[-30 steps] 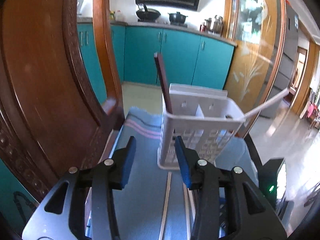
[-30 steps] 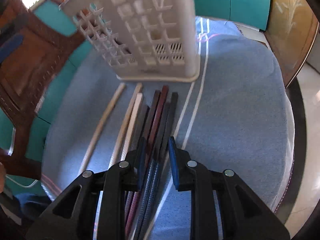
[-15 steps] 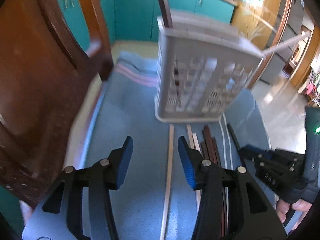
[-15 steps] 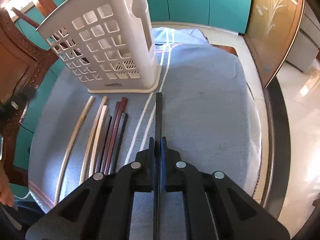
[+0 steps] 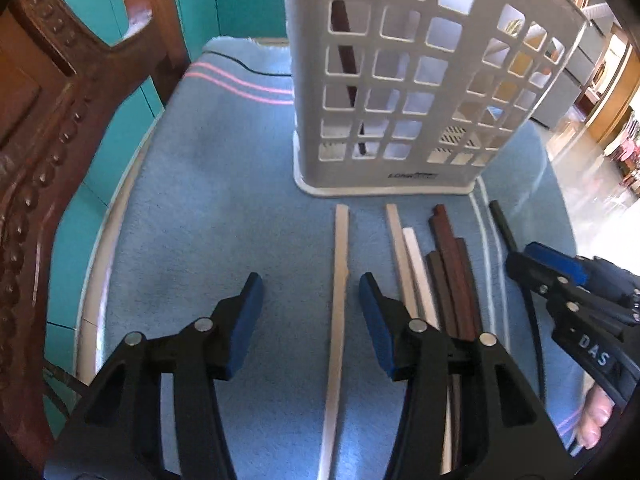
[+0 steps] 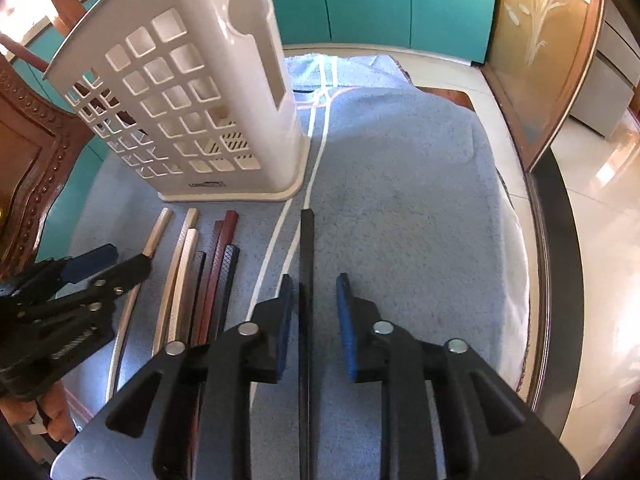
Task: Organize utensils
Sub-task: 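Grasp a black chopstick with the right gripper while the left gripper grasps a light wooden chopstick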
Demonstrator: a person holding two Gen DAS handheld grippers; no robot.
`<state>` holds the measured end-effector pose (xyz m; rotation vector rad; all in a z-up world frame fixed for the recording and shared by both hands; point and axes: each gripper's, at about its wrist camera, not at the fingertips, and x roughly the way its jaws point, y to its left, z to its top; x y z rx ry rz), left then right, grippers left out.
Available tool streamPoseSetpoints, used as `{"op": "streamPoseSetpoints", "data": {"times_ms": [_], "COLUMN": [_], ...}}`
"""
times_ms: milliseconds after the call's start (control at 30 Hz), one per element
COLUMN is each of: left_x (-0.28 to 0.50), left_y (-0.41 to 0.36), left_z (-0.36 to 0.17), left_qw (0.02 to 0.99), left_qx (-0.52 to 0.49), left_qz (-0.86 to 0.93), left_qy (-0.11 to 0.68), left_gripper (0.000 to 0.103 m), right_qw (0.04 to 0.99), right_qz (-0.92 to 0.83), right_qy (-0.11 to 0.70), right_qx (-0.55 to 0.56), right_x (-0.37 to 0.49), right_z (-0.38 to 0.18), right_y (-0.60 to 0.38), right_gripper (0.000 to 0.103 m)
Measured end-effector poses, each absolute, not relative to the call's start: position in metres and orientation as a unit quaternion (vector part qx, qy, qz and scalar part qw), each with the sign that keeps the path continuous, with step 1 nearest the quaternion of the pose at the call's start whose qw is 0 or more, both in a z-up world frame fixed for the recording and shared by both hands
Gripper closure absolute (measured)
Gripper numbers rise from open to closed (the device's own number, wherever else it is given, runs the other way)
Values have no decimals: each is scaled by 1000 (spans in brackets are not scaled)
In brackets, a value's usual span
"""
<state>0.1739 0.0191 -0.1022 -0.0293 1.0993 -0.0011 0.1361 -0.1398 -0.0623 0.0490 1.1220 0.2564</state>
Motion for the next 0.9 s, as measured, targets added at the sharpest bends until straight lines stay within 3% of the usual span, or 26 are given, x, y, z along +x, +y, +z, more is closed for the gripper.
{"op": "streamPoseSetpoints", "data": {"times_ms": [100, 167, 233, 300, 367, 500, 567, 700, 900], "left_x": [176, 178, 171, 163, 159, 154, 158, 173, 200], "left_y": [23, 23, 20, 21, 24, 28, 26, 25, 24], "left_z": [-104, -106, -103, -101, -98, -90, -91, -94, -103], "left_qw": [854, 853, 852, 849, 845, 851, 852, 850, 851], "left_qx": [-12, -11, -11, -11, -19, -34, -39, -42, -18], "left_qz": [3, -2, -9, -18, -32, -37, -30, -23, -2], "left_qy": [521, 522, 524, 528, 534, 523, 521, 524, 525], "left_gripper": [61, 79, 89, 93, 93, 90, 77, 75, 69], "right_qw": [840, 841, 842, 845, 843, 834, 836, 844, 840], "right_qz": [122, 122, 121, 115, 119, 135, 138, 123, 119], "right_qy": [529, 527, 525, 522, 524, 533, 529, 522, 529], "right_qx": [14, 9, 7, 3, 6, 31, 39, 26, 3], "right_x": [136, 135, 134, 133, 131, 130, 131, 132, 135], "right_z": [-63, -63, -64, -64, -64, -62, -58, -54, -63], "right_y": [-137, -135, -135, -135, -136, -143, -145, -144, -135], "right_gripper": [75, 75, 75, 84, 96, 96, 96, 87, 86]}}
